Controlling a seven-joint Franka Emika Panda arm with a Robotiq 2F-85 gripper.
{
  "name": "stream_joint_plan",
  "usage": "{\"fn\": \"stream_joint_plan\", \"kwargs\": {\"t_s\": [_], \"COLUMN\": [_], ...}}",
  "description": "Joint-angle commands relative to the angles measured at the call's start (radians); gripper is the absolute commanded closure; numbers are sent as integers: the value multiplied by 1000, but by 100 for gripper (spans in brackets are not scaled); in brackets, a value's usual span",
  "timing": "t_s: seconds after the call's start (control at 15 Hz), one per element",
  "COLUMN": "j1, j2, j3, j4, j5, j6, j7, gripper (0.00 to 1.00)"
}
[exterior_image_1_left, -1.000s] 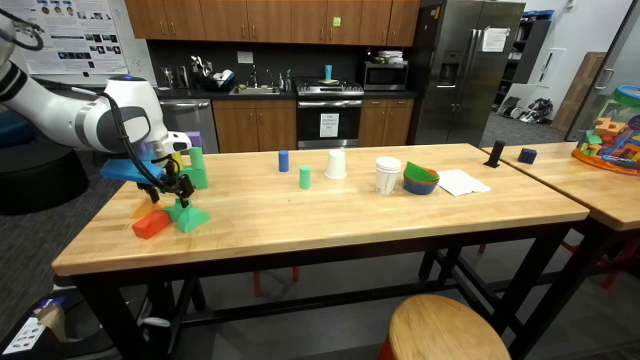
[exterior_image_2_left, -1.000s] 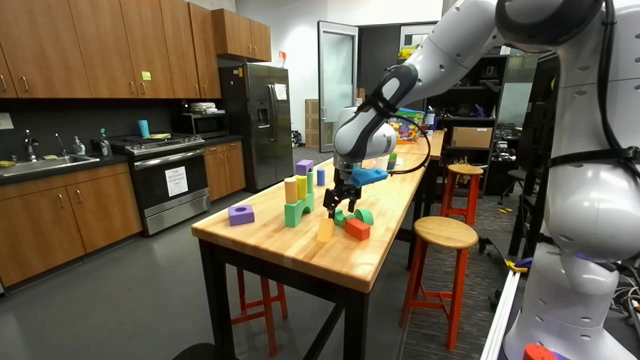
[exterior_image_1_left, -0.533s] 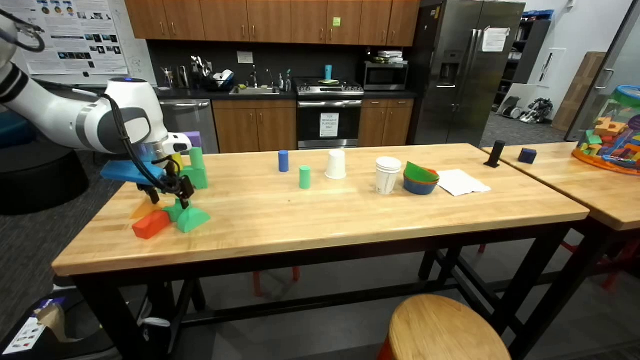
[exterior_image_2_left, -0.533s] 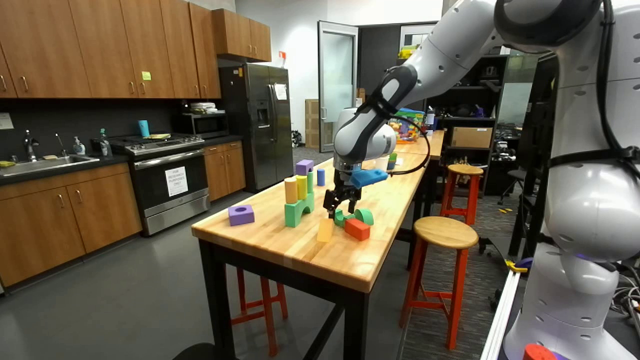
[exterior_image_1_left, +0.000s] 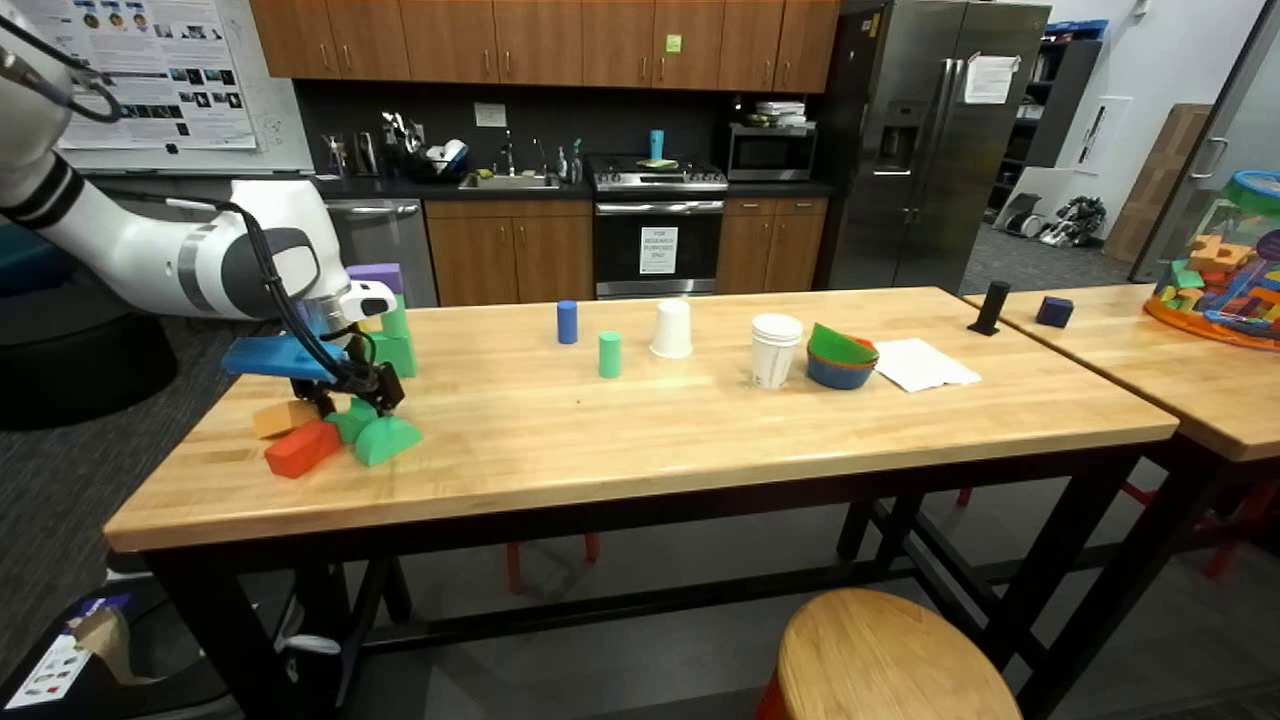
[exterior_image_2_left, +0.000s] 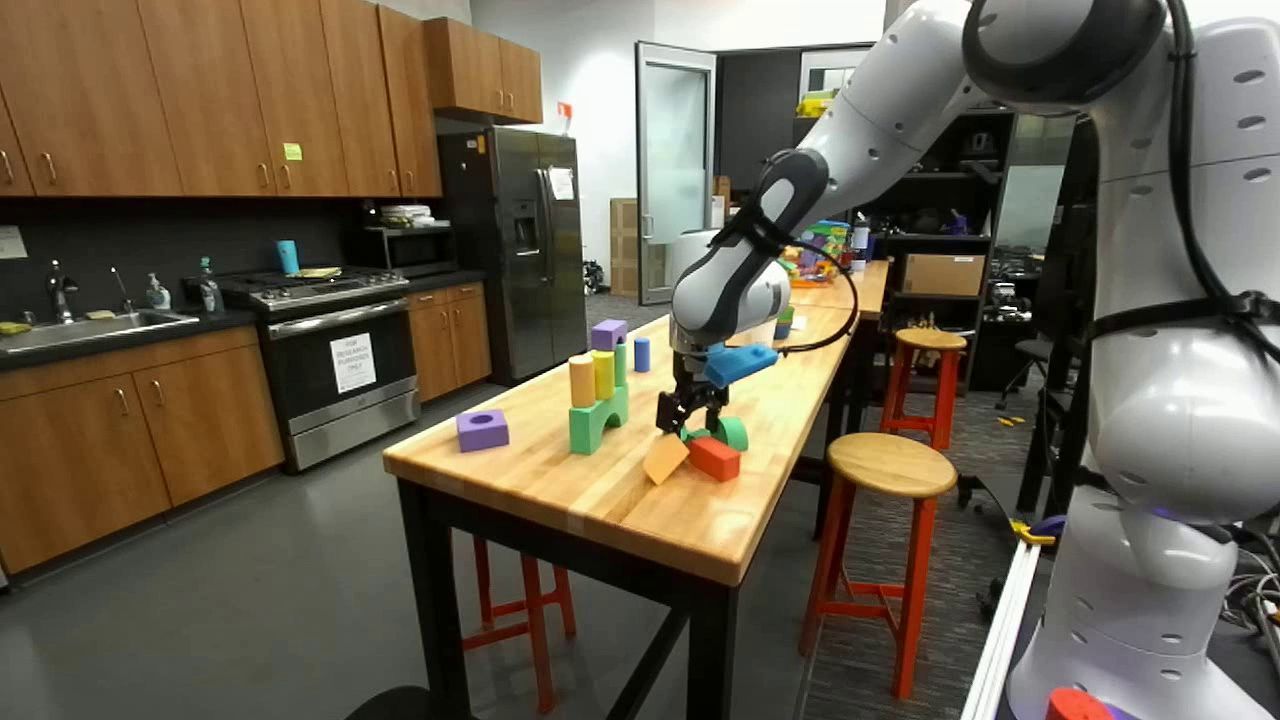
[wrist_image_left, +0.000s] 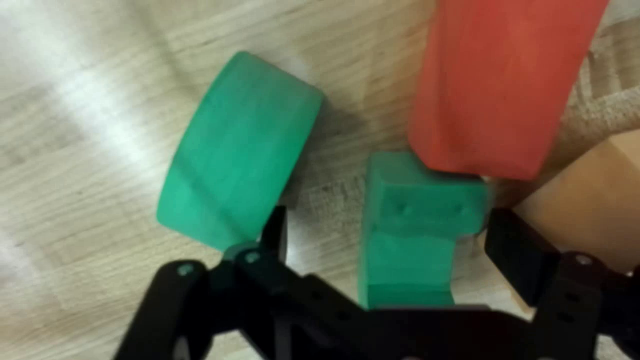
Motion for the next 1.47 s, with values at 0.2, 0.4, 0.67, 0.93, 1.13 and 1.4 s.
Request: {"fn": "stream_joint_plan", "kwargs": {"t_s": [0.2,0.4,0.67,0.93,1.13,1.4], "j1": [20,28,39,41,39,31], "j2": [72,73,76,64,54,50], "j3": [-10,-8,-5,-11,-18,-27], "j4": [69,85,104,109,113,121], "j5": [-83,-85,-85,-97,-118,-127], "j6": [-34,-56,-88,-103,-110,-112], "j7": [64,63,60,72,90,89], "gripper": [30,49,80,85,85,85]}}
